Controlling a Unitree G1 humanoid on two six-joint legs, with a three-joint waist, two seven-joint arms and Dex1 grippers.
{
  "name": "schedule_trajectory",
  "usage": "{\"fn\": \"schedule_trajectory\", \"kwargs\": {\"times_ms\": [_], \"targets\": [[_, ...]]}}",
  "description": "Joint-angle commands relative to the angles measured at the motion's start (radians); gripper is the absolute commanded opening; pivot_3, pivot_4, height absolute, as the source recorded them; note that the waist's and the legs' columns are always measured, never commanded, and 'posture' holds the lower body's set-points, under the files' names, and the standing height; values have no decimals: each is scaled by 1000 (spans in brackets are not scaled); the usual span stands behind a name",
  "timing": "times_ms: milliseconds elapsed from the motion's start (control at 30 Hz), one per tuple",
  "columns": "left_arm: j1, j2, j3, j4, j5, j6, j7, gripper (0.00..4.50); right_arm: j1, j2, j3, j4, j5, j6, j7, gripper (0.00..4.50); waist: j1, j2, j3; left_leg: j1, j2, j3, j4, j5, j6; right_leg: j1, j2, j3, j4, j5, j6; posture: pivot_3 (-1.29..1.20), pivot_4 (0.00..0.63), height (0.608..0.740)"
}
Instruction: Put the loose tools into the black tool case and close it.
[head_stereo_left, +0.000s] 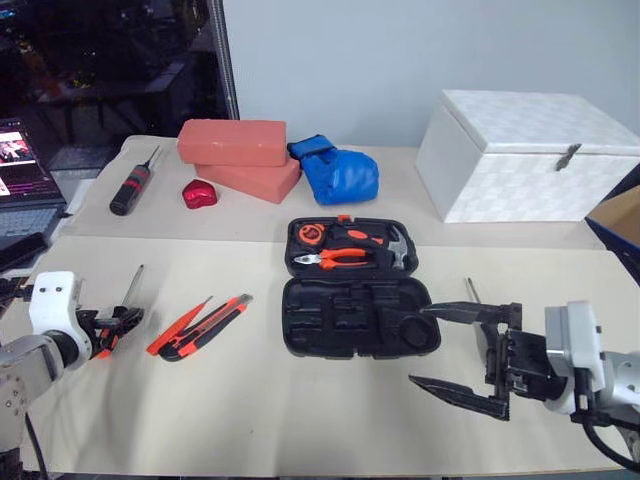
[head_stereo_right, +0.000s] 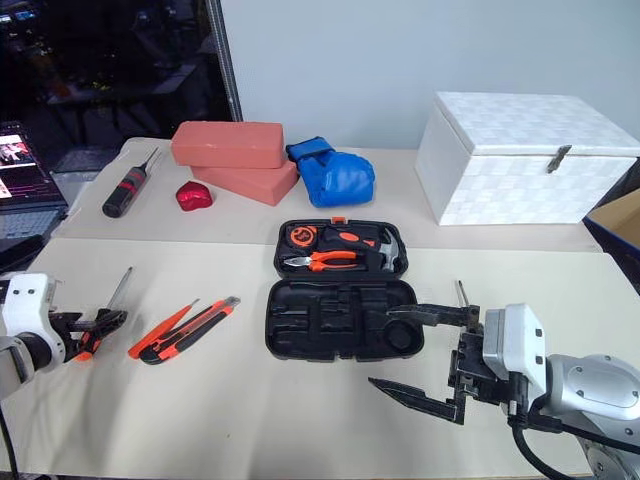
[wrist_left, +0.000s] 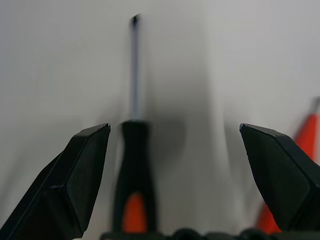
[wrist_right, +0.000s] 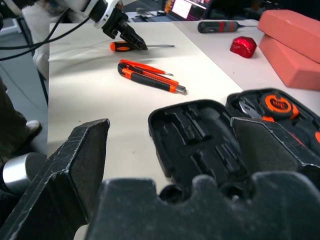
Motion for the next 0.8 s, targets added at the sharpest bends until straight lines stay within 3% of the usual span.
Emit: {"fn": "schedule_trajectory", "kwargs": {"times_ms": [33,333,433,533,667,800], "targets": [[21,24,19,4,16,88,9,3921,-20,-11,3,8,13,3,4,4500,1,0,0,0,0,0,0,0,0,0,-1,0,0,0,0,0,150,740],[13,-1,51,-16,-1,8,-89,882,-42,-7,18,26,2,-10,6,4500,8,0,0,2,0,1,2,0,0,1,-1,0,3,-2,-5,0,150,740],[-12,9,60,-86,-19,-173,-221,875,-30,2,11,22,-3,-9,-10,4500,11,-3,1,2,0,1,2,0,0,1,-1,0,3,-2,-5,0,150,740],[-23,96,-70,-160,-21,-286,-432,875,12,26,-30,8,1,-5,-50,4500,19,-6,0,1,0,0,3,0,0,1,-1,-1,2,-2,-5,0,150,740],[-184,207,-401,-170,52,-437,-720,875,171,82,-149,-18,-23,-21,-73,4500,41,0,-1,0,-3,1,3,0,0,2,-3,0,0,-2,-4,0,150,740],[-559,115,-751,22,254,-510,-822,875,281,107,-261,-19,-42,-30,-72,4500,43,1,-1,-1,-3,1,4,0,0,3,-1,1,0,-2,-2,0,150,740]]}}
